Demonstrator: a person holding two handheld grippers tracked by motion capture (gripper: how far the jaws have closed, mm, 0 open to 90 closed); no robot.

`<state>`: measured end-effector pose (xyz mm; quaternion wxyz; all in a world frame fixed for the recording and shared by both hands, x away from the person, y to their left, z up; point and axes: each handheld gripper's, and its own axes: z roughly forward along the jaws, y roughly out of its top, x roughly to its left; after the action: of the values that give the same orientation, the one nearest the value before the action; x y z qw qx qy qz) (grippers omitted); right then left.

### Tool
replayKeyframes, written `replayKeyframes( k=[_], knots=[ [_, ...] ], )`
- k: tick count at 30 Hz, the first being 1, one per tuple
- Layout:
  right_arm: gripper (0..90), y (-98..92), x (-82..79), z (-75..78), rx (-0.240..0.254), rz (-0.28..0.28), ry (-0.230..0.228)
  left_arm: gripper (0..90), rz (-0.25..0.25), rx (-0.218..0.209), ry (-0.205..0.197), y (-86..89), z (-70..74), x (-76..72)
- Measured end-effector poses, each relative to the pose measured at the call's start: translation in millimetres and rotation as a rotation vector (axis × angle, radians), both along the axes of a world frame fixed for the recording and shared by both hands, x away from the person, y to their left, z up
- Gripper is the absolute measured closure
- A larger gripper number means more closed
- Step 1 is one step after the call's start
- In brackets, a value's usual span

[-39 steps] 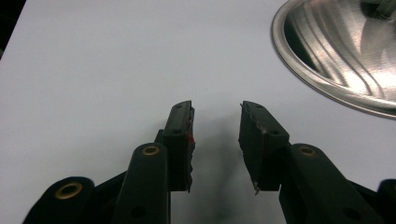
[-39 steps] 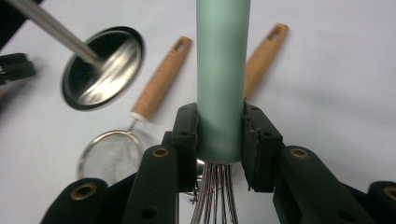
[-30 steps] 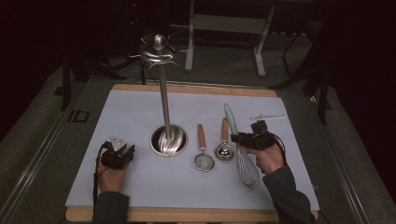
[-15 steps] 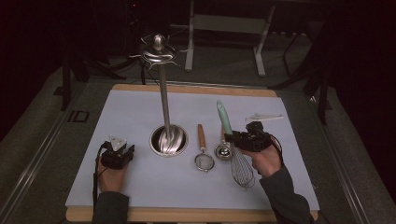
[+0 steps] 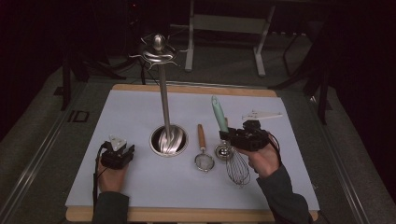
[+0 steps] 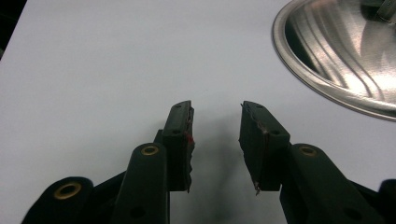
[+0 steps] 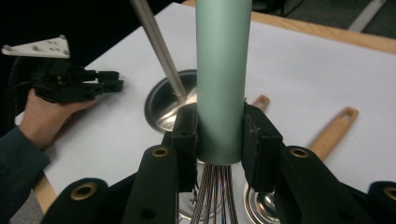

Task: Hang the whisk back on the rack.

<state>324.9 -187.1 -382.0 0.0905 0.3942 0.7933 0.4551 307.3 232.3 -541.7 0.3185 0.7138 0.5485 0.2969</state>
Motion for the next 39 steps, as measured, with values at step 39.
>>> replayKeyframes(
  k=[39],
  knots=[
    [69.5, 65.8, -0.7, 90.4, 0.142, 0.256, -0.301, 64.6, 0.000, -0.003, 0.002, 0.6, 0.1, 0.1]
  ],
)
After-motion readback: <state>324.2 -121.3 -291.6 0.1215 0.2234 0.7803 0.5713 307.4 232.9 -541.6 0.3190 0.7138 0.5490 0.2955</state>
